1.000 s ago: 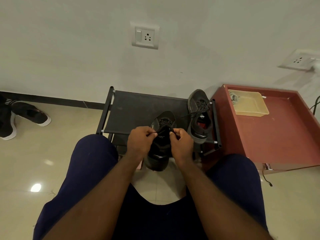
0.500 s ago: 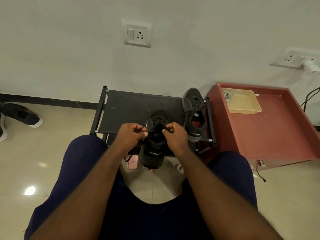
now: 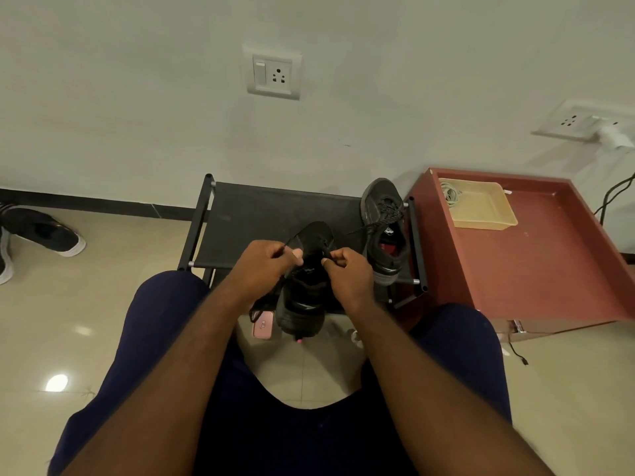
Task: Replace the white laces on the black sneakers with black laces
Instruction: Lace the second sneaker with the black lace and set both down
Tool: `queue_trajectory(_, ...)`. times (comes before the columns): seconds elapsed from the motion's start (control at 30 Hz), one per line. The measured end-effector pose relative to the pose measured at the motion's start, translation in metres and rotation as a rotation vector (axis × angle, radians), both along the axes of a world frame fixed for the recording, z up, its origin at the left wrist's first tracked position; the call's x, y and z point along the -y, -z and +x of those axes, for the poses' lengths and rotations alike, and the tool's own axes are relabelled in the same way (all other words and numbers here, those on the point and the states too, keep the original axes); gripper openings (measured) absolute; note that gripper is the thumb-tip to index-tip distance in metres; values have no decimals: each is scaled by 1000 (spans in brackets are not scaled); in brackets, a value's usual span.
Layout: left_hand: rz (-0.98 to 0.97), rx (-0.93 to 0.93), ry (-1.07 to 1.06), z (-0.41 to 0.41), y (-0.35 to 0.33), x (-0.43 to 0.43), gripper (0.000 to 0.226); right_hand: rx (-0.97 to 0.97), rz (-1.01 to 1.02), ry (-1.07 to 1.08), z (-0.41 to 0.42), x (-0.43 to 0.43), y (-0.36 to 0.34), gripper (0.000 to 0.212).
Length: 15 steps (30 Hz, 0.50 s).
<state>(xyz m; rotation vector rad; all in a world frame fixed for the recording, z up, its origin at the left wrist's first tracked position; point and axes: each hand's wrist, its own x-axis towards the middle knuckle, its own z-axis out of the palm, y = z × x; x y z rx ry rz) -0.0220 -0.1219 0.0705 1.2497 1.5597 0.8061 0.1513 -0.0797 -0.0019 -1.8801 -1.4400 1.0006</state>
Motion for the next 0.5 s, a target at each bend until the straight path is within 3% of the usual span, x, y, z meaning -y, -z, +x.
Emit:
queue_trajectory(0.1, -83, -134, 370, 1, -6, 5, 21, -45, -13, 0, 2, -3, 1, 12)
queue_trajectory(0.17, -151, -211, 494, 2, -3, 7, 17, -82, -22, -6, 3, -3, 1, 8)
queue_trajectory(0.33, -96, -339, 549, 12, -9, 5, 22, -88, -8, -19, 3, -1, 2, 5)
queue_trajectory(0.5, -60, -315, 565, 18, -11, 6, 30, -80, 8, -37, 5, 1, -1, 8)
